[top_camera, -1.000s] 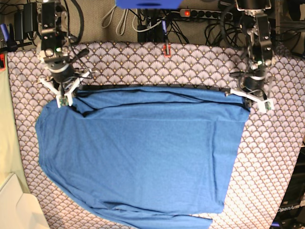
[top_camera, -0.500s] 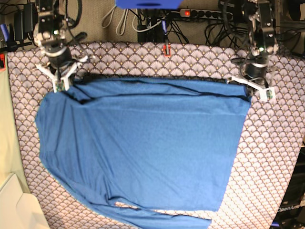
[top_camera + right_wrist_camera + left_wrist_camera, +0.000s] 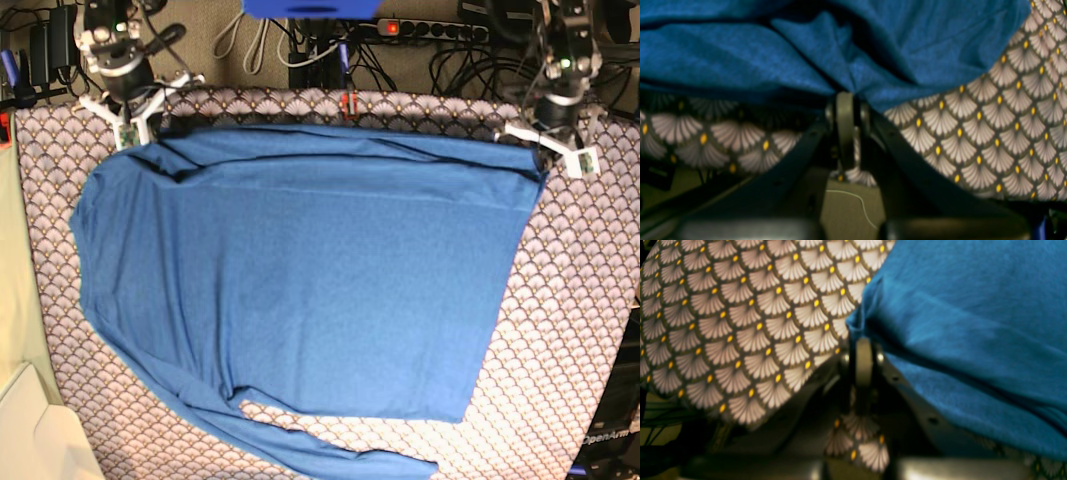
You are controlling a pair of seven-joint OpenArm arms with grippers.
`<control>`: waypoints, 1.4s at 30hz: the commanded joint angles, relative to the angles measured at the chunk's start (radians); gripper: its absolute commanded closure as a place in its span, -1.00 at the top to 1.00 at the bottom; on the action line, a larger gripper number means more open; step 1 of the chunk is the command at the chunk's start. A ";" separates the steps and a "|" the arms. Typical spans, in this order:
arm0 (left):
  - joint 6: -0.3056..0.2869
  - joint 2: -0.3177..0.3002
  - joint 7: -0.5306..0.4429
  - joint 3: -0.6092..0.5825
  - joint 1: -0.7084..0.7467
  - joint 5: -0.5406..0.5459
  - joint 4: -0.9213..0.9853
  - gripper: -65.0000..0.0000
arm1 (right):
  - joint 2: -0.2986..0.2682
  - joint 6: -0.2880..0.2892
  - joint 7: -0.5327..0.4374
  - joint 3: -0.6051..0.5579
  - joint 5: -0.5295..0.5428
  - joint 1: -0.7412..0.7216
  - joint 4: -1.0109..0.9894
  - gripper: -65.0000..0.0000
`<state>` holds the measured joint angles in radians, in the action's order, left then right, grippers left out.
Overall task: Fold the T-shirt properly
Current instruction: 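Drag the held hem with both grippers, straightening the shirt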
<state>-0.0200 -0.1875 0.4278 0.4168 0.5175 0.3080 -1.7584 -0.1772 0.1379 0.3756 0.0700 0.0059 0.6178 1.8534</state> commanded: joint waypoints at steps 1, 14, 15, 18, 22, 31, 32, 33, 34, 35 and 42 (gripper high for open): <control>0.007 -0.013 -0.025 0.011 0.013 -0.002 -0.027 -0.98 | -0.008 -0.001 -0.028 0.004 -0.005 0.014 0.019 -0.98; 0.007 -0.010 -0.027 0.009 0.125 -0.002 -0.044 -0.98 | -0.008 -0.001 -0.117 0.024 -0.005 0.106 0.019 -0.98; 0.007 -0.011 -0.030 0.009 0.129 -0.002 -0.044 -0.98 | -0.008 -0.001 -0.122 0.024 -0.005 0.110 0.019 -0.98; 0.007 -0.013 -0.027 0.009 0.132 -0.002 -0.042 -0.98 | -0.005 -0.001 -0.126 0.024 -0.005 0.112 0.019 -0.98; 0.007 -0.016 -0.027 0.009 0.125 -0.003 -0.042 -0.98 | -0.003 -0.001 -0.126 0.024 -0.005 0.104 0.019 -0.98; 0.007 -0.016 -0.024 0.006 0.026 -0.010 -0.041 -0.98 | -0.002 -0.001 -0.117 0.024 -0.005 0.046 0.038 -0.98; 0.007 -0.016 -0.024 0.003 0.017 -0.010 -0.041 -0.98 | -0.003 -0.001 -0.117 0.024 -0.005 0.043 0.045 -0.98; 0.007 -0.016 -0.024 0.003 0.007 -0.010 -0.041 -0.98 | -0.003 -0.001 -0.117 0.024 -0.005 0.032 0.048 -0.98; 0.007 -0.016 -0.024 0.001 -0.006 -0.010 -0.041 -0.98 | -0.005 -0.001 -0.117 0.024 -0.005 0.017 0.053 -0.98; 0.007 -0.016 -0.022 0.001 -0.017 -0.010 -0.038 -0.98 | -0.005 -0.001 -0.109 0.024 -0.007 0.004 0.053 -0.98; 0.007 -0.016 0.142 0.009 -0.170 -0.010 -0.030 -0.98 | -0.008 -0.001 0.038 0.021 -0.007 -0.141 0.052 -0.98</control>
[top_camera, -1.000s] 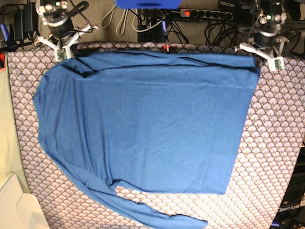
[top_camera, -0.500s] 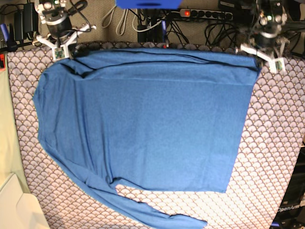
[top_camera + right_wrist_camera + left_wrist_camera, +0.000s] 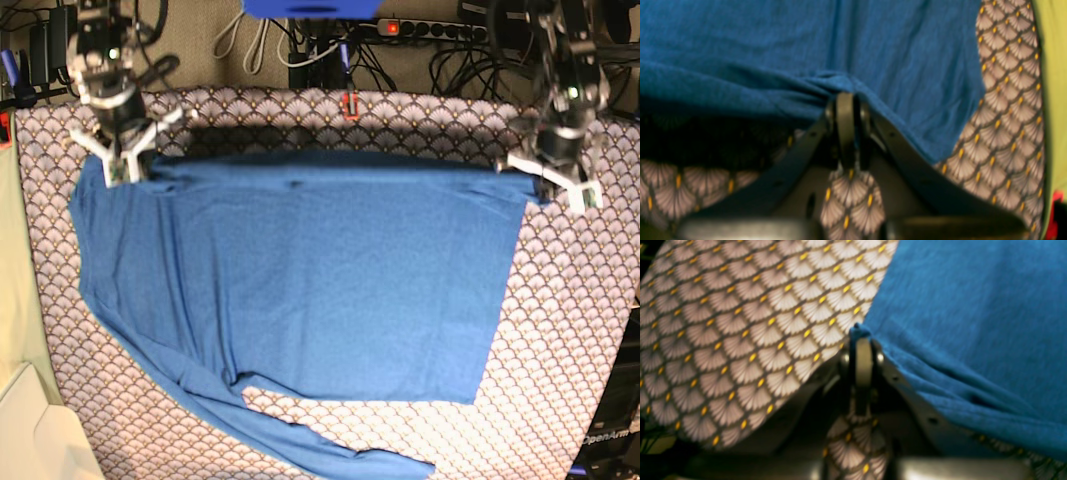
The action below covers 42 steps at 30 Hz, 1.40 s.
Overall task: Fold the T-shirt properly
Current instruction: 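Drag the held hem with both grippers, straightening the shirt, then hold the hem and spread the grippers apart to stretch it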
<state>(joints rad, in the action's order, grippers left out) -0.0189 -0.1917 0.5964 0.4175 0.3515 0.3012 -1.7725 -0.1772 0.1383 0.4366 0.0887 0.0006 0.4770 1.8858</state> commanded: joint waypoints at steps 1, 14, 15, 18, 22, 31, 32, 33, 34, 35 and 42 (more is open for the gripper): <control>0.006 -0.012 -0.011 0.008 -0.024 -0.003 -0.016 -0.98 | -0.008 -0.001 -0.011 0.003 -0.001 -0.024 0.018 -0.98; 0.006 -0.033 0.070 -0.001 -0.256 -0.004 0.144 -0.98 | -0.055 0.001 0.074 -0.007 -0.001 -0.231 -0.137 -0.98; 0.006 -0.033 0.069 -0.001 -0.265 -0.004 0.155 -0.98 | -0.057 0.001 0.072 -0.014 -0.001 -0.240 -0.148 -0.98; 0.006 -0.033 0.067 -0.001 -0.297 -0.004 0.188 -0.98 | -0.077 0.001 0.075 -0.040 -0.001 -0.269 -0.180 -0.98; 0.006 -0.035 0.069 -0.001 -0.328 -0.004 0.205 -0.98 | -0.083 0.001 0.075 -0.060 -0.001 -0.306 -0.203 -0.99; 0.006 -0.030 0.072 -0.006 -0.409 -0.004 0.288 -0.98 | -0.081 0.001 0.071 -0.060 -0.001 -0.381 -0.294 -0.99; 0.006 -0.032 0.070 -0.019 -0.418 -0.004 0.300 -0.98 | -0.083 0.001 0.071 -0.060 -0.001 -0.381 -0.299 -0.99; 0.006 -0.033 0.069 -0.036 -0.423 -0.004 0.313 -0.98 | -0.083 0.001 0.071 -0.060 -0.001 -0.387 -0.299 -0.99; 0.006 -0.033 0.066 -0.050 -0.426 -0.004 0.320 -0.98 | -0.083 0.001 0.071 -0.060 -0.001 -0.392 -0.299 -0.99; 0.006 -0.035 0.064 -0.059 -0.431 -0.004 0.323 -0.98 | -0.083 0.001 0.071 -0.060 -0.001 -0.393 -0.299 -0.99; 0.007 -0.033 0.072 -0.073 -0.438 -0.004 0.325 -0.97 | -0.078 0.001 0.077 -0.059 -0.001 -0.395 -0.299 -0.99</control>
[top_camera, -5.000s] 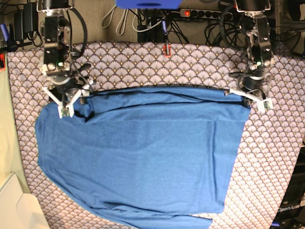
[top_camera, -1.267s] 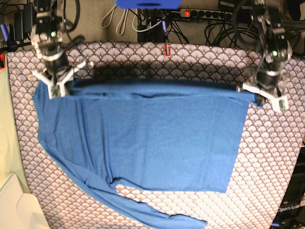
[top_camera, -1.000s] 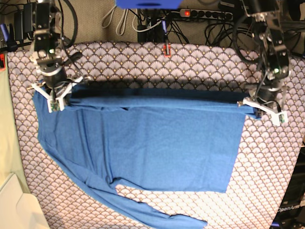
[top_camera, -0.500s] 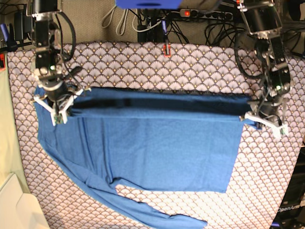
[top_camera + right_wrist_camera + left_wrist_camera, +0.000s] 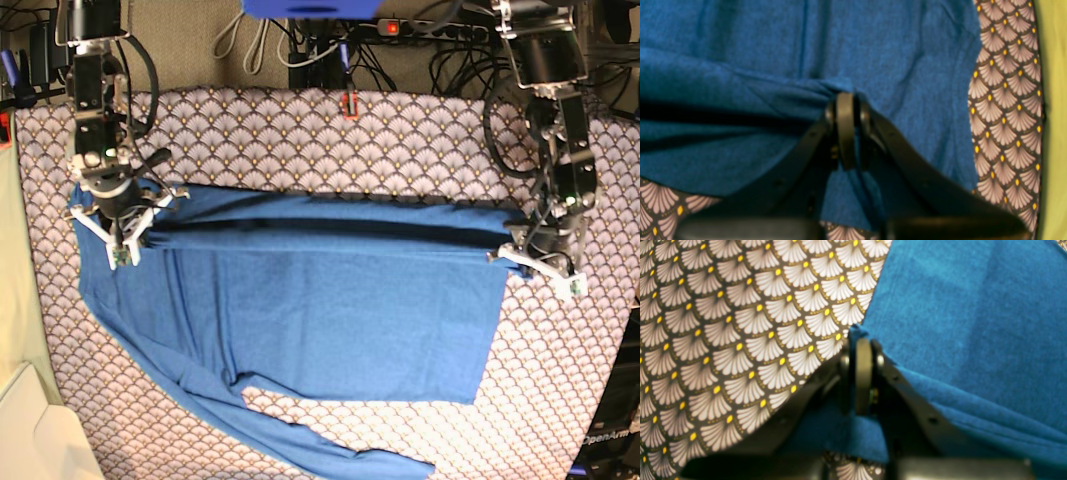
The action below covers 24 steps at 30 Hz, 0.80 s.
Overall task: Fold the T-shirt properly
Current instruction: 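Hold the hem and spread the grippers apart to stretch it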
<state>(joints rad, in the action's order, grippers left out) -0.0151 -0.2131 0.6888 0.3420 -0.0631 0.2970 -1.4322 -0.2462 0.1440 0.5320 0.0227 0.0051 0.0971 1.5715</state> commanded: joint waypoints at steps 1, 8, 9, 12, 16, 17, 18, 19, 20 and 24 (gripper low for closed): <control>0.004 -0.012 -0.021 0.002 -0.025 0.000 -0.015 -0.97 | -0.009 -0.005 -0.019 0.007 -0.006 -0.015 0.016 -0.99; 0.007 -0.012 -0.019 0.002 -0.028 0.000 -0.015 -0.32 | -0.008 -0.005 -0.017 0.007 -0.006 -0.024 0.014 -0.99; 0.005 -0.012 -0.019 0.002 -0.028 0.000 -0.015 -0.18 | -0.008 -0.007 -0.017 0.007 -0.006 -0.027 0.014 -0.99; 0.004 -0.012 -0.019 0.002 -0.028 0.000 -0.017 0.15 | -0.008 -0.007 -0.016 0.013 -0.006 -0.029 0.014 -0.98; 0.004 -0.013 -0.019 0.006 -0.024 0.000 -0.023 0.40 | -0.008 -0.007 0.040 0.013 -0.006 -0.032 0.016 -0.85; 0.004 -0.013 -0.019 0.007 -0.022 0.000 -0.025 0.42 | -0.008 -0.007 0.049 0.010 -0.006 -0.041 0.017 -0.78; 0.004 -0.013 -0.019 0.009 -0.020 0.000 -0.025 0.43 | -0.006 -0.007 0.055 0.010 -0.006 -0.046 0.016 -0.70; 0.004 -0.013 -0.019 0.009 -0.017 0.000 -0.023 0.43 | 0.000 -0.007 0.061 0.010 -0.006 -0.047 0.016 -0.63; 0.004 -0.013 -0.019 0.010 -0.005 0.000 -0.022 0.43 | 0.011 -0.007 0.061 0.013 -0.006 -0.049 0.017 -0.56; 0.004 -0.013 -0.027 0.010 0.027 0.000 -0.025 0.43 | 0.020 -0.007 0.060 0.015 -0.006 -0.049 0.022 -0.30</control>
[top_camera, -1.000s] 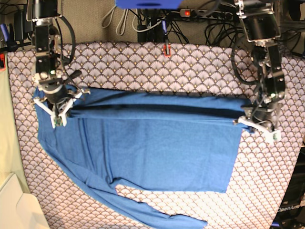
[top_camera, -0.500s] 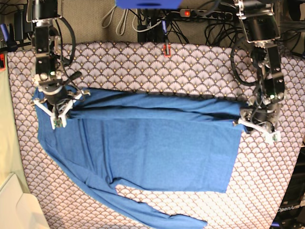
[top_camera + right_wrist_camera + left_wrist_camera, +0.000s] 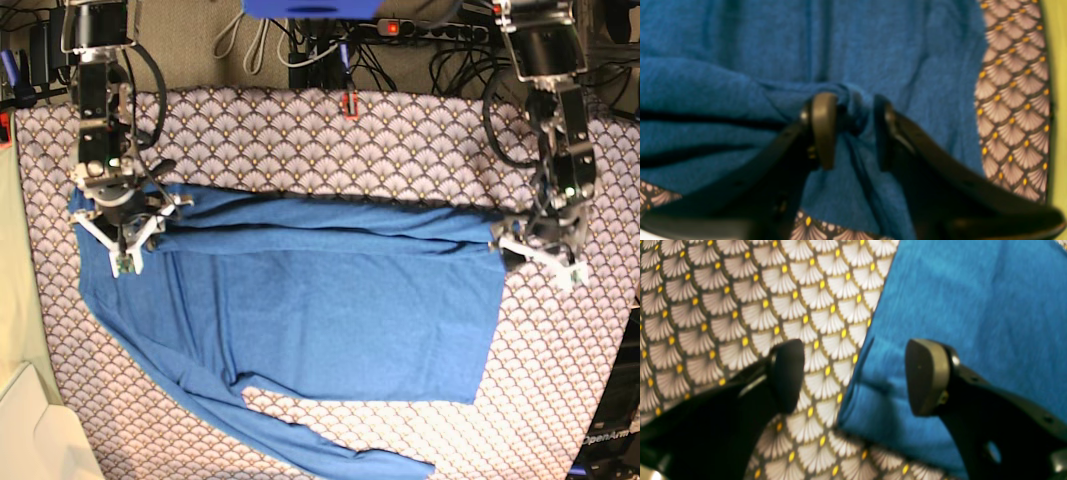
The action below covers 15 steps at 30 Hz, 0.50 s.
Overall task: Fold the T-shirt properly
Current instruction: 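Hold the hem and spread the grippers apart to stretch it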
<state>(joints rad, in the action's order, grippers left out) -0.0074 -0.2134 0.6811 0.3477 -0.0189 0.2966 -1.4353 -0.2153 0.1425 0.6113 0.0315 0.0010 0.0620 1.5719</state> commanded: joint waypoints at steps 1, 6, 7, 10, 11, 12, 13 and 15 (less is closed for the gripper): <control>-0.004 -0.013 -0.021 0.004 -0.011 0.000 -0.023 0.43 | -0.011 -0.005 -0.021 0.005 -0.002 -0.012 0.023 -0.26; -0.006 -0.013 -0.021 0.006 0.044 0.002 -0.068 0.43 | -0.017 -0.005 -0.020 0.006 -0.002 -0.011 0.043 -0.21; -0.006 -0.013 -0.022 0.006 0.060 0.002 -0.089 0.43 | -0.017 -0.005 -0.020 0.006 -0.002 -0.008 0.055 -0.21; -0.006 -0.013 -0.022 0.001 0.089 0.002 -0.117 0.43 | -0.019 -0.005 -0.020 0.008 -0.002 0.005 0.103 -0.21; -0.006 -0.011 -0.022 0.000 0.090 0.002 -0.115 0.43 | -0.019 -0.005 -0.020 0.008 -0.002 0.015 0.117 -0.18; -0.006 -0.011 -0.022 0.003 0.090 0.002 -0.112 0.43 | -0.019 -0.005 -0.024 0.006 -0.002 0.025 0.130 -0.14; -0.006 -0.010 -0.022 0.001 0.090 0.002 -0.109 0.43 | -0.019 -0.005 -0.027 0.006 -0.002 0.031 0.141 -0.10; -0.006 -0.008 -0.022 -0.003 0.087 0.002 -0.089 0.43 | -0.014 -0.007 -0.029 0.008 -0.002 0.037 0.154 -0.02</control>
<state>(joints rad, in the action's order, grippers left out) -0.0116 -0.2131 0.6762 0.3431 0.0822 0.2966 -1.5124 -0.2207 0.1421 0.6102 0.0326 0.0006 0.1162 1.7016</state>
